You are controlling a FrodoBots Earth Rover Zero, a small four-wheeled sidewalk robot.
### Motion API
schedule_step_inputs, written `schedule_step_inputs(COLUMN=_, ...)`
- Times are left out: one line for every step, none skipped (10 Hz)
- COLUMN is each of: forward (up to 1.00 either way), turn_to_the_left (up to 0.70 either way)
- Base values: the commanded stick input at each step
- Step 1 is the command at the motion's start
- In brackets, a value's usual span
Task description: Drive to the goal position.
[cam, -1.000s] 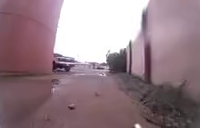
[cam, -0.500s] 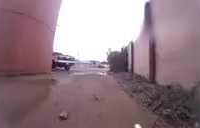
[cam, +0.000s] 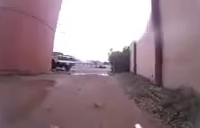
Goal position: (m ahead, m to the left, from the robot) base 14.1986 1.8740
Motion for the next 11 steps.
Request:
schedule_step_inputs(forward=0.7, turn_to_the_left=0.02)
schedule_step_inputs(forward=0.7, turn_to_the_left=0.02)
schedule_step_inputs(forward=0.7, turn_to_the_left=0.02)
schedule_step_inputs(forward=0.7, turn_to_the_left=0.02)
schedule_step_inputs(forward=0.7, turn_to_the_left=0.02)
schedule_step_inputs(forward=0.7, turn_to_the_left=0.02)
schedule_step_inputs(forward=0.7, turn_to_the_left=0.02)
schedule_step_inputs(forward=0.7, turn_to_the_left=0.02)
schedule_step_inputs(forward=0.7, turn_to_the_left=0.02)
schedule_step_inputs(forward=0.7, turn_to_the_left=0.02)
schedule_step_inputs(forward=0.7, turn_to_the_left=0.02)
